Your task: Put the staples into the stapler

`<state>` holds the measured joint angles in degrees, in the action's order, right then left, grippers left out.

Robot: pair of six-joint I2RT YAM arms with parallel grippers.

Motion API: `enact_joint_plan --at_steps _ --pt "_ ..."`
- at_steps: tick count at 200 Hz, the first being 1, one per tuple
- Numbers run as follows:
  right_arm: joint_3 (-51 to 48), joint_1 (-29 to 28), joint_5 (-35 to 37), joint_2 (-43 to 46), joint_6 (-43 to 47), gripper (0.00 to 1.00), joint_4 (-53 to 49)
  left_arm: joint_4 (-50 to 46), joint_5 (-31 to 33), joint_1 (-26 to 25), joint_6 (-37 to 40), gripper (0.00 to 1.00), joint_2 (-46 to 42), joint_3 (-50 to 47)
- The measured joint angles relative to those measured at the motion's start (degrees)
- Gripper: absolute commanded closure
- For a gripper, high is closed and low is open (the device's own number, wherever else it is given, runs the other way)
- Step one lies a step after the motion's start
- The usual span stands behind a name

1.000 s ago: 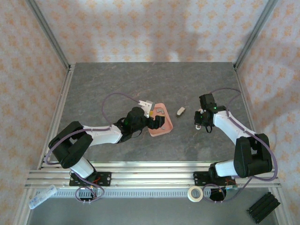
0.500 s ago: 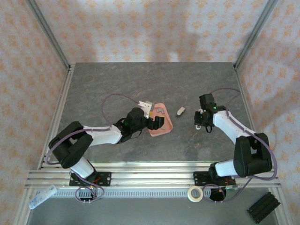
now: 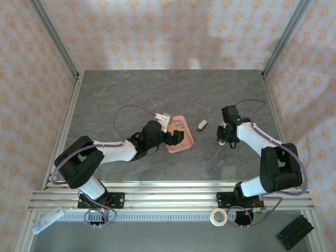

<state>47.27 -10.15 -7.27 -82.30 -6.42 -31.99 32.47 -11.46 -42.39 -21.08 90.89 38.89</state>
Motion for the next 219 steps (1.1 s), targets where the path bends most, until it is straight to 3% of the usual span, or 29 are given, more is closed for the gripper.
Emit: enact_joint_plan --at_steps 219 --pt "1.51 0.00 0.44 -2.73 -0.39 0.87 0.57 0.00 0.39 0.00 0.15 0.16 0.00 -0.11"
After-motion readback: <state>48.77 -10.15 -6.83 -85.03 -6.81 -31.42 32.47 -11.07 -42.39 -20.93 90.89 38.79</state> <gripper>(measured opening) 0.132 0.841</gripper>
